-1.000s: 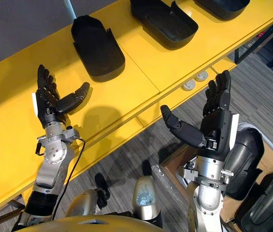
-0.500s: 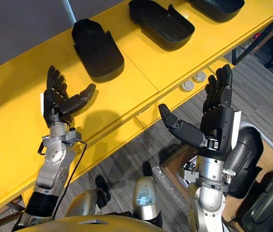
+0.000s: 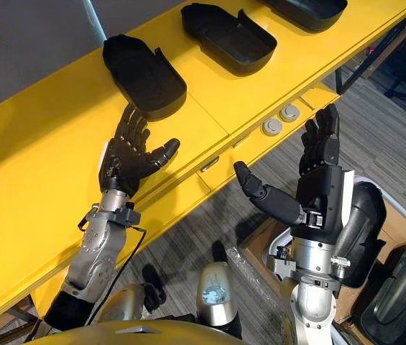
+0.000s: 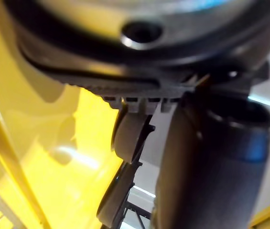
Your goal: Walk over and take three plastic housings, then place them on the shelf
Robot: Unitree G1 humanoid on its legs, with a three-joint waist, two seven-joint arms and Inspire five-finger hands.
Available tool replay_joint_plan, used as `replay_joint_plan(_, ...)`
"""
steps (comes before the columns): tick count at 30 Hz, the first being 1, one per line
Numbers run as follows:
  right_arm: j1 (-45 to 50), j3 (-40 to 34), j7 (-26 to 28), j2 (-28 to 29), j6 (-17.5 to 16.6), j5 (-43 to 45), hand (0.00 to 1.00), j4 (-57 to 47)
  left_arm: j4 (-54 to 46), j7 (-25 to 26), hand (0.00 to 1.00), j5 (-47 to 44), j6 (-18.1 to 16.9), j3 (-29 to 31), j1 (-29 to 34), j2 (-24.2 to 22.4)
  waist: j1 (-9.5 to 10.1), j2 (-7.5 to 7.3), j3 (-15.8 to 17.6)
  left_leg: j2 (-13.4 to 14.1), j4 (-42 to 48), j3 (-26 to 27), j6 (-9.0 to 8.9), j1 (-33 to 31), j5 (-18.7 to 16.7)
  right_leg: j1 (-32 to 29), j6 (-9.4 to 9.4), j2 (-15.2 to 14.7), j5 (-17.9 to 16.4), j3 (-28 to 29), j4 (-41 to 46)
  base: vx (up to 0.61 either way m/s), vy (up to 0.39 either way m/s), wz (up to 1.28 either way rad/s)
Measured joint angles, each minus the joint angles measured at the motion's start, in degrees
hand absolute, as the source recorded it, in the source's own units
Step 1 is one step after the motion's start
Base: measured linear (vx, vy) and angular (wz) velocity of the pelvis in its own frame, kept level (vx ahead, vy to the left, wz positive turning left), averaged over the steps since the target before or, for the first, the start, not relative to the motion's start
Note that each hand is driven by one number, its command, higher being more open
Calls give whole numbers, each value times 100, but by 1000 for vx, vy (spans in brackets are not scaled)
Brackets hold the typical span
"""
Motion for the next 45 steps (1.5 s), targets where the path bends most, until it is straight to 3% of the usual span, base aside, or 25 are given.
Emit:
replay_joint_plan(11,341,1,8,0,0,0,100,11,-2,131,100,42,0,-16,35,0,-34,85,-54,-2,1,-5,1,91,-1,32,2,6,-2,47,60,-8,-1,-2)
replay_joint_plan(19,454,65,62,4,-91,-1,100,47,-350,1640,100,1279,-96,256,524,-69,-23,150,-145,-2,-20,-123,-1,190,16,203,-10,4,-22,-69,38,-3,-9,6)
replay_joint_plan(20,495,98,59,5,-133,-4,100,57,-553,1872,100,1506,-212,362,674,-67,-4,154,-179,-3,-34,-166,-10,185,24,233,-8,2,-24,-115,3,41,-49,44)
replay_joint_plan(21,558,423,-144,21,-150,-6,100,188,-1064,2154,100,1869,-860,582,945,-67,148,151,-509,-9,-168,-338,-17,205,102,392,-25,-1,-28,-339,-141,50,-48,49)
replay_joint_plan(23,491,533,-256,77,-147,-7,100,289,-1169,1921,100,1865,-1146,575,939,-63,248,143,-628,-24,-226,-370,-18,204,153,401,-32,-14,-31,-410,-143,40,-31,30)
replay_joint_plan(26,413,542,-365,162,-136,-1,100,313,-1226,1736,100,1858,-1178,443,972,-66,290,134,-636,-23,-237,-386,-20,220,163,429,-33,-13,-31,-431,-156,3,-9,4)
replay_joint_plan(28,296,599,-548,217,177,280,100,588,-1224,909,100,1352,-1174,176,1200,-40,282,73,-794,-18,-361,-313,-21,354,158,564,-7,-1,-11,-410,-371,4,0,-13)
replay_joint_plan(32,379,555,-644,253,731,335,100,963,-1225,-234,100,556,-1140,-243,1472,14,285,8,-1002,0,-450,-73,-57,510,112,615,4,28,59,-213,-536,55,17,-29)
replay_joint_plan(35,606,360,-640,293,858,350,100,964,-1225,-840,100,160,-1135,-364,1608,66,242,-14,-1038,29,-424,256,-66,614,4,594,46,67,206,124,-682,53,40,-52)
replay_joint_plan(41,1018,-540,-632,496,746,790,100,957,-1108,-1183,100,-179,-1132,-427,1628,281,-13,-260,-1279,128,-398,976,-106,804,-285,391,212,209,332,857,-841,37,24,-69)
replay_joint_plan(45,1532,-782,-504,514,330,1013,100,850,-849,-1143,100,-167,-1132,-582,1575,282,-304,-322,-1354,154,-303,1382,-173,909,-455,280,285,265,383,1213,-854,41,30,-49)
